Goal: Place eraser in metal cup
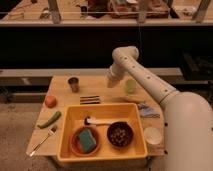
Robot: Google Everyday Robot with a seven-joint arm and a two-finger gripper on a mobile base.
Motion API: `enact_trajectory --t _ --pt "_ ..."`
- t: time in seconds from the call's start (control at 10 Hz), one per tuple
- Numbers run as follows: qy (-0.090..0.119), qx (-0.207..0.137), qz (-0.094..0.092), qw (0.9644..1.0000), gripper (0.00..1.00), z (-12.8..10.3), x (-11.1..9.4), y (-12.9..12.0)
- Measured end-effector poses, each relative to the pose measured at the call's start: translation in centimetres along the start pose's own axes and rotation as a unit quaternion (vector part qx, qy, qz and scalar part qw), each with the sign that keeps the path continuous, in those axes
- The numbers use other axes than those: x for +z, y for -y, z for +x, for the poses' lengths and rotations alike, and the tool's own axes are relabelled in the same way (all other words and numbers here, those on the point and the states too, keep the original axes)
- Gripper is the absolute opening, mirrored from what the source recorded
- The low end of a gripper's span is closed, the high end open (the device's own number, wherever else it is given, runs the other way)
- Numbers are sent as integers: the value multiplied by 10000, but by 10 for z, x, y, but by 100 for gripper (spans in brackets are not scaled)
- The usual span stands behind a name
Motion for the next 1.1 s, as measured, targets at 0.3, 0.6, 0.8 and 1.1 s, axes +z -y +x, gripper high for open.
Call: enact_trajectory --t 0.3,0.6,0.8,1.1 --pt "0 0 0 10000 20 0 0 0" --pt "0 0 0 10000 20 0 0 0" --pt "0 0 0 10000 20 0 0 0" --pt "-21 -59 18 10000 20 0 0 1"
